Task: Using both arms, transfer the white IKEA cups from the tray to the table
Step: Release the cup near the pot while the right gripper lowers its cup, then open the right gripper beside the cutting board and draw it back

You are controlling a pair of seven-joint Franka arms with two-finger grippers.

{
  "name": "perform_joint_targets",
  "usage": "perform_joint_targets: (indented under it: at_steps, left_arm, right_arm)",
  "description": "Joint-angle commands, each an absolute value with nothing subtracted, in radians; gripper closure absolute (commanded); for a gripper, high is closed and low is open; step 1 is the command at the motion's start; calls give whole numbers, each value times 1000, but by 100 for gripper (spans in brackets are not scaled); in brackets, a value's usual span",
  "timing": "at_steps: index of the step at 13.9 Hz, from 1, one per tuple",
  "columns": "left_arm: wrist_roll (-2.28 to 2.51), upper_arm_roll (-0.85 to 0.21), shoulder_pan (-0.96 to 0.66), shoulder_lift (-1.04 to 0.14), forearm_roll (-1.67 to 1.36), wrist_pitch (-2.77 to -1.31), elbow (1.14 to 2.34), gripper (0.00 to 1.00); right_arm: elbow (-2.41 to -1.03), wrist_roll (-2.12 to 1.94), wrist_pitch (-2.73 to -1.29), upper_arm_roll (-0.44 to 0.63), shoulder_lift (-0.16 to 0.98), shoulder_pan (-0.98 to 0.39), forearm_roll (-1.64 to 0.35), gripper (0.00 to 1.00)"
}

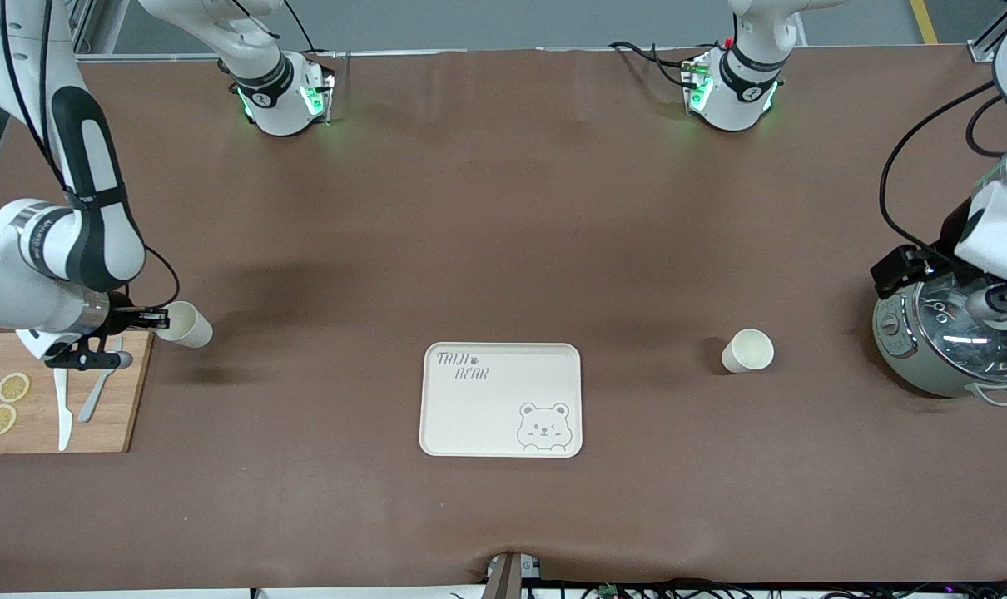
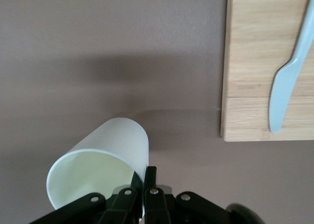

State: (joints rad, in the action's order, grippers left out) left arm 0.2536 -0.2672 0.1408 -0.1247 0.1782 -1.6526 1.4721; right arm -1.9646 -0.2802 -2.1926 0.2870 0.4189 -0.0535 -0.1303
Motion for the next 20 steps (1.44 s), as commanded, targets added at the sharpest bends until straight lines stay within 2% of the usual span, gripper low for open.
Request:
perform_joint_targets:
  at_steps: [1, 8, 14, 15, 16, 17, 19, 20]
  left_arm:
    - [209, -122, 8, -28, 155, -1562, 1489, 0]
    - [74, -66, -3, 81, 64, -1513, 1561, 0]
    - [60, -71, 12, 86, 63, -1500, 1565, 0]
    - [60, -72, 12, 87, 63, -1493, 1566, 0]
    - [60, -74, 11, 86, 63, -1477, 1562, 0]
    - [60, -74, 12, 86, 61, -1476, 1560, 0]
    - [60, -77, 11, 86, 49, -1473, 1560, 0]
    - [60, -77, 11, 86, 25, -1473, 1560, 0]
  right_arm:
    - [-2023, -293, -2230, 275, 400, -32, -114, 100]
    - [-2029, -328, -2224, 270, 410, -18, -137, 100]
    - [-2036, -333, -2223, 267, 420, -25, -170, 100]
    - [-2034, -333, -2223, 267, 428, -23, -170, 81]
    - [-2034, -333, -2223, 267, 431, -23, -172, 44]
    - [-2033, -331, -2221, 267, 431, -25, -172, 28]
    - [-2028, -330, -2220, 267, 431, -25, -173, 14]
    - [-2025, -328, -2215, 267, 431, -23, -173, 14]
